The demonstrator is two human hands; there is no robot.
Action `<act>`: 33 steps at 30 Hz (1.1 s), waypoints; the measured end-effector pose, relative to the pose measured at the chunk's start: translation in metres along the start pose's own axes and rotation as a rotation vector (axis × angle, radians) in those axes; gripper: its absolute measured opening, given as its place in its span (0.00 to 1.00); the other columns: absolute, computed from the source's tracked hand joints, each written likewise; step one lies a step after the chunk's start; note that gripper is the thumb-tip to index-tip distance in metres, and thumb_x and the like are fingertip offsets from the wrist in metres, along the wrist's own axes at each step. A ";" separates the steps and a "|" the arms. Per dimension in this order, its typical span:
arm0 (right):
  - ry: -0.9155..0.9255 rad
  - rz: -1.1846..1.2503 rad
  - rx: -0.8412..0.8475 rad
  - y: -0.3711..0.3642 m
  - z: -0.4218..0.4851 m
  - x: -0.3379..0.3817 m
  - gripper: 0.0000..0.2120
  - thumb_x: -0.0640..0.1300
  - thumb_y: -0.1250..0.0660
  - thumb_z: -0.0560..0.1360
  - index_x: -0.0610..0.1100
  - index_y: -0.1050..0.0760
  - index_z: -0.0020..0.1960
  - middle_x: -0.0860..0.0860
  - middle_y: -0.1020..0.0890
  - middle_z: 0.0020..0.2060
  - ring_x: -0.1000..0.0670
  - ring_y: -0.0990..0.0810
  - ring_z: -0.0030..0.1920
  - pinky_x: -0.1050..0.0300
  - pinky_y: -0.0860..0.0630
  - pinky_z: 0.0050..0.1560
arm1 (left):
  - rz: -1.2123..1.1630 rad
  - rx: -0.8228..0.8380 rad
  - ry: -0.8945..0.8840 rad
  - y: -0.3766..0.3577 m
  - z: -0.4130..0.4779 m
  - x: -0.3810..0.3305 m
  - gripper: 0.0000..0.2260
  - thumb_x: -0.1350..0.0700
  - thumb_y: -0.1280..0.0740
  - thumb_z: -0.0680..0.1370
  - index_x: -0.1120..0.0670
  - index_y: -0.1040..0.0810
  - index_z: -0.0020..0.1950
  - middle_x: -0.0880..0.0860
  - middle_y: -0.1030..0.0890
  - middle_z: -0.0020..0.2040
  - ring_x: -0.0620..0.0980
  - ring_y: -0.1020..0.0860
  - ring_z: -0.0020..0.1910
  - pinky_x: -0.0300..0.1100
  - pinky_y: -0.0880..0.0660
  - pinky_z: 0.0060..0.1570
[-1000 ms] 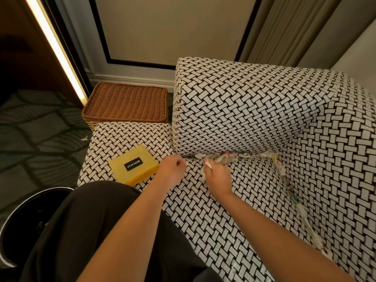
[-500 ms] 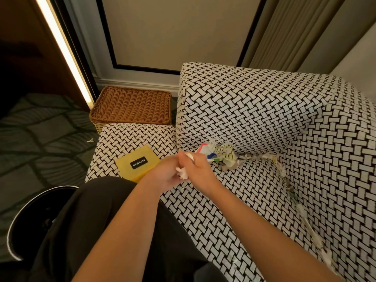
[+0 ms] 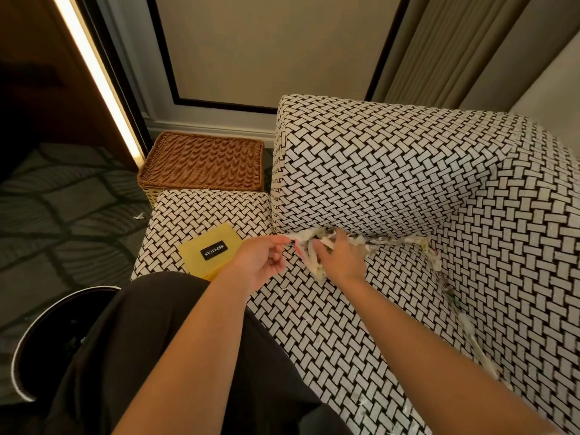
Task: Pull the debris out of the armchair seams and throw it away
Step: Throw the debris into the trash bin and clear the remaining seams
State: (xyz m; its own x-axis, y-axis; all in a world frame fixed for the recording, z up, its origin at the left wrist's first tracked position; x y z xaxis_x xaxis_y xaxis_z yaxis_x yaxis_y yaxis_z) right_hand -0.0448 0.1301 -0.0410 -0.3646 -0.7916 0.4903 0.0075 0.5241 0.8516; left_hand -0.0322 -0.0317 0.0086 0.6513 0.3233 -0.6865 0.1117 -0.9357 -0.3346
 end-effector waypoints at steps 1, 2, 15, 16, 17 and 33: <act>0.019 -0.163 0.022 -0.003 0.003 0.001 0.27 0.63 0.43 0.75 0.44 0.34 0.64 0.44 0.22 0.53 0.43 0.26 0.54 0.56 0.35 0.43 | 0.017 -0.027 0.007 0.000 0.001 0.001 0.10 0.64 0.42 0.79 0.64 0.23 0.52 0.51 0.32 0.32 0.44 0.36 0.30 0.37 0.30 0.34; 0.047 -0.302 0.028 -0.006 0.006 0.005 0.29 0.66 0.46 0.75 0.43 0.32 0.62 0.45 0.22 0.53 0.44 0.25 0.54 0.53 0.36 0.48 | 0.045 -0.054 0.017 0.001 0.003 0.002 0.09 0.62 0.42 0.80 0.64 0.23 0.53 0.51 0.33 0.32 0.43 0.36 0.30 0.36 0.31 0.34; 0.462 0.012 -0.045 -0.033 -0.021 -0.007 0.16 0.46 0.44 0.80 0.39 0.24 0.40 0.48 0.26 0.42 0.55 0.29 0.35 0.65 0.31 0.38 | 0.406 0.041 0.158 -0.017 0.022 0.029 0.20 0.43 0.46 0.80 0.59 0.28 0.43 0.53 0.31 0.31 0.49 0.30 0.33 0.45 0.23 0.45; 0.478 0.165 -0.033 -0.034 -0.027 -0.005 0.18 0.47 0.45 0.79 0.39 0.25 0.37 0.49 0.28 0.40 0.55 0.30 0.36 0.60 0.29 0.43 | 0.377 0.084 0.172 -0.018 0.020 0.029 0.22 0.42 0.47 0.80 0.59 0.26 0.45 0.54 0.28 0.34 0.50 0.27 0.36 0.46 0.22 0.47; 0.490 0.300 -0.049 -0.035 -0.033 -0.002 0.21 0.49 0.47 0.78 0.38 0.27 0.35 0.50 0.29 0.38 0.54 0.30 0.37 0.55 0.28 0.47 | 0.338 0.123 0.185 -0.019 0.019 0.030 0.23 0.41 0.47 0.80 0.59 0.25 0.49 0.56 0.24 0.38 0.52 0.24 0.40 0.48 0.22 0.50; 0.511 0.327 -0.211 -0.033 -0.046 0.049 0.22 0.50 0.55 0.76 0.40 0.27 0.45 0.48 0.25 0.43 0.49 0.30 0.46 0.51 0.31 0.51 | -0.006 0.036 0.103 -0.008 0.005 0.017 0.16 0.50 0.42 0.81 0.59 0.26 0.61 0.59 0.20 0.56 0.52 0.22 0.53 0.44 0.23 0.45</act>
State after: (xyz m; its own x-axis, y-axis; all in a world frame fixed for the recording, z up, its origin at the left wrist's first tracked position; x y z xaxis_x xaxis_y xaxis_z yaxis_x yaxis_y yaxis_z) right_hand -0.0200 0.0595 -0.0371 0.1765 -0.6783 0.7133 0.2449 0.7322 0.6356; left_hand -0.0262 -0.0182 -0.0036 0.7246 0.3108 -0.6151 0.0898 -0.9275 -0.3629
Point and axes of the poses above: each hand's wrist, its own z-axis towards the middle knuckle, its own y-axis out of the back of the hand, x = y × z, the point moved 1 cm from there along z, towards the middle knuckle
